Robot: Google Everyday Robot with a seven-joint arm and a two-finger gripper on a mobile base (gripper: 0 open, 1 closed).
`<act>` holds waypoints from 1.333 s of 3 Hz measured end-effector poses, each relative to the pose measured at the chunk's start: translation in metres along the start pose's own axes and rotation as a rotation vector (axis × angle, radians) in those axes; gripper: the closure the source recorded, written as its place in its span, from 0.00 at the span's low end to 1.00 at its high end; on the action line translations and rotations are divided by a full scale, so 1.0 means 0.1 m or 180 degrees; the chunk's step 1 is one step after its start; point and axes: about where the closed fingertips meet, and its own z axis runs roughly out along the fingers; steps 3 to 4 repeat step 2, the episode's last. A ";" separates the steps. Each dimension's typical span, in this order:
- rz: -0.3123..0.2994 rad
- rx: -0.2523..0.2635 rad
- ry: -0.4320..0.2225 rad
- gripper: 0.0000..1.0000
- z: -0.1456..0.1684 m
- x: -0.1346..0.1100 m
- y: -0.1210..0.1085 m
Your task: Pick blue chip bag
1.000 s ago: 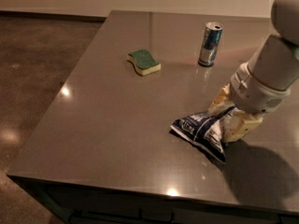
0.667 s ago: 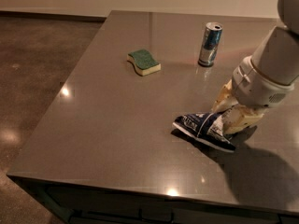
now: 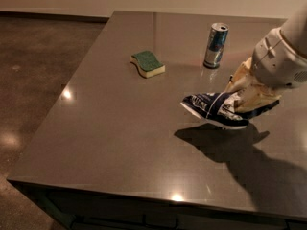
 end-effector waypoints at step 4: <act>0.0076 0.0269 -0.0089 1.00 -0.44 -0.03 -0.18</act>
Offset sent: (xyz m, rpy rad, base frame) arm 0.0106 -0.0166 0.0667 0.0659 -0.0817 -0.0587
